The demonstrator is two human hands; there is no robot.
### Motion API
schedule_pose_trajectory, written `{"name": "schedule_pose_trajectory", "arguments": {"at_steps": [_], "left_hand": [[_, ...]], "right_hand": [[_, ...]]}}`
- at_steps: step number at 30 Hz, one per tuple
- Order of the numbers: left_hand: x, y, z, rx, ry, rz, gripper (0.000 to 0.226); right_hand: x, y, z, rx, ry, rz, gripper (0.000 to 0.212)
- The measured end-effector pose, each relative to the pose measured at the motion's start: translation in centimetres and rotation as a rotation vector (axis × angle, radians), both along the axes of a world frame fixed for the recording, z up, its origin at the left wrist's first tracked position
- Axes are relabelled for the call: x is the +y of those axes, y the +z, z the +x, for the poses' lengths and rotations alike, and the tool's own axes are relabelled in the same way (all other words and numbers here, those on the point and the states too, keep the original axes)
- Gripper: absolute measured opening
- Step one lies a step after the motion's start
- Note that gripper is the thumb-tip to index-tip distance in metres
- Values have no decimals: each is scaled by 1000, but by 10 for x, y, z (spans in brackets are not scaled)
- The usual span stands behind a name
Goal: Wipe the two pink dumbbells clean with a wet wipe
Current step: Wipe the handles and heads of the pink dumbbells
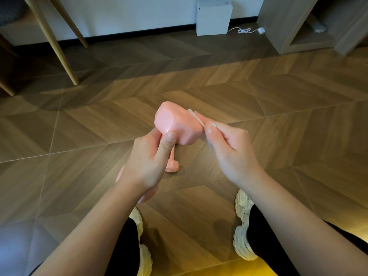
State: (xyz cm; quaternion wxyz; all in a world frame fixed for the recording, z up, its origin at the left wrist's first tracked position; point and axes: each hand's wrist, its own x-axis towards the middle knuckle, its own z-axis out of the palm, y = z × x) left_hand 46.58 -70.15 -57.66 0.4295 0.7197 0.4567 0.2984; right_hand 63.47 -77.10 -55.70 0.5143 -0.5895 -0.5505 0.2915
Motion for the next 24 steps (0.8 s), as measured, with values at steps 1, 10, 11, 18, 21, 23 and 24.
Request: {"name": "schedule_pose_trajectory", "arguments": {"at_steps": [1,10,11,18,21,23,24], "left_hand": [[0,0,0,1,-7,4,68],[-1,-2,-1,48,-65,86,68],[-1,-1,-1,54,-78,94,67],[-3,-1,1,80,-135,130,68],[-4,2,1,79,-162,146,68],[-4,3,1,112,-178,159,66],[-4,3,1,131,-187,169,66]], "right_hand": [[-1,0,-1,2,7,12,41],[2,-6,3,41,39,5,32],[3,-7,4,43,33,-12,33],[5,-7,5,132,72,-10,35],[7,-6,5,137,109,7,37],[8,-4,5,141,100,-22,37],[7,-4,6,144,104,-23,36]]}}
